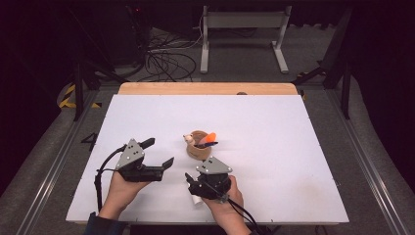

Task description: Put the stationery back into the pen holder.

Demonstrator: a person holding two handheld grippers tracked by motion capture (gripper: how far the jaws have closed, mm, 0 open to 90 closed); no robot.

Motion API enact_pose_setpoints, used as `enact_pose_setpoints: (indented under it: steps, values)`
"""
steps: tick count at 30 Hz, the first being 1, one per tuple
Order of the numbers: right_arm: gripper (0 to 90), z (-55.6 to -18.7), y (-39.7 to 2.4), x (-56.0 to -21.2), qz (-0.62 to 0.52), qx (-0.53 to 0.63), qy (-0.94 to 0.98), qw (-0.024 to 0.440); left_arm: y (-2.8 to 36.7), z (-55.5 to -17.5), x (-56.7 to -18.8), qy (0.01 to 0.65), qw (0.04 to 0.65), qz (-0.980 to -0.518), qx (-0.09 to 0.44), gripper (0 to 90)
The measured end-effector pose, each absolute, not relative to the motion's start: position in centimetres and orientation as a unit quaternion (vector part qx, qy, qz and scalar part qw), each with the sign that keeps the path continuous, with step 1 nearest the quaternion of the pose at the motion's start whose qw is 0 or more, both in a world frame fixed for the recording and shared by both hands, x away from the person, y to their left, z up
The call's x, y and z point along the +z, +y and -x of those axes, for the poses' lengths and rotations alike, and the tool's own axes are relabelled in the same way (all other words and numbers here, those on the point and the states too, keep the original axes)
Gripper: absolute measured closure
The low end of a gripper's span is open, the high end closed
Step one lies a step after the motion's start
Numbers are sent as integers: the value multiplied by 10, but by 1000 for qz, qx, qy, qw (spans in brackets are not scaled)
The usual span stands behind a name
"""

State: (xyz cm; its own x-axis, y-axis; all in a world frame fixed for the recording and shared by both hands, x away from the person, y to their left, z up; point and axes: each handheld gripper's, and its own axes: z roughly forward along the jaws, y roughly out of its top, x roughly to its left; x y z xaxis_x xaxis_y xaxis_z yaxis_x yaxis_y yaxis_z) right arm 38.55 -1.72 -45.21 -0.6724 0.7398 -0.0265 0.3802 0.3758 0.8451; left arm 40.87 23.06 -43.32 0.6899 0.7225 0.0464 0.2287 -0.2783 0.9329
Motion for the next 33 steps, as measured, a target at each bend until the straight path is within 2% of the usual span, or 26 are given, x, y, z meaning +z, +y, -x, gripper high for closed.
enact_pose_setpoints:
  steps: [17, 33]
  values:
    - [407, -388, -8, -468, -340, 409, 830, 168, 230, -409, -435, 311, 512, -764, 239, 94]
    - [470, -376, -4, -486, -370, 381, 832, 161, 230, -409, -434, 311, 514, -764, 238, 96]
